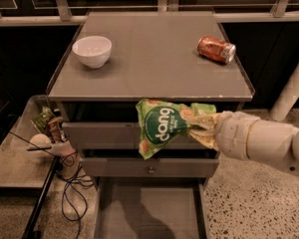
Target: Pick green rice chip bag from bottom drawer and place on counter
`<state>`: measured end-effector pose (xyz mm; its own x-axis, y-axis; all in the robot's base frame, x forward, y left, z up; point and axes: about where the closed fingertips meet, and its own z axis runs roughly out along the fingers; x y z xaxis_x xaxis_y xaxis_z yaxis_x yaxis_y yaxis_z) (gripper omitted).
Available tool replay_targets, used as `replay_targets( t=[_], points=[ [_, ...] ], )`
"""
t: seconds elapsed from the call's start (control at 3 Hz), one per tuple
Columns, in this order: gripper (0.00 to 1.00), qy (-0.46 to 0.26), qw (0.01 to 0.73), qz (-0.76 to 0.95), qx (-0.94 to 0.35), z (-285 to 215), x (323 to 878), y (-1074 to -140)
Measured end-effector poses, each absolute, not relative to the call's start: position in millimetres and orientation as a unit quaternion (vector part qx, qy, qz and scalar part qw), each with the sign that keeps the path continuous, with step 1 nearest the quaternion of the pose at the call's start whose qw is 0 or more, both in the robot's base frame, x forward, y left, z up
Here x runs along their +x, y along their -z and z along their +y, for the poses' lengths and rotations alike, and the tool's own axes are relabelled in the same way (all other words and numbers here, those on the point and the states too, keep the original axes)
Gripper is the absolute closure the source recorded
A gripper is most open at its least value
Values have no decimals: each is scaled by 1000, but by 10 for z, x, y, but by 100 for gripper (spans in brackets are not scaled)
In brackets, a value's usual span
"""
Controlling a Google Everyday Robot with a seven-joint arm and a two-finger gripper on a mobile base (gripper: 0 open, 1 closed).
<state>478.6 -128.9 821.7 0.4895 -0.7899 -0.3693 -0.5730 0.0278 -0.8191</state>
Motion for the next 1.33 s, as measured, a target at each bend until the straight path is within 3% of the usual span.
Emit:
replay_targets(
  t=[0.33,1.0,1.33],
  points=[
    [100,141,521,475,-696,-1365,5016,-8744],
    [100,146,521,470,-698,-1357,5128,-8837],
    [100,149,526,461,-699,-1359,5460,-9132]
  ],
)
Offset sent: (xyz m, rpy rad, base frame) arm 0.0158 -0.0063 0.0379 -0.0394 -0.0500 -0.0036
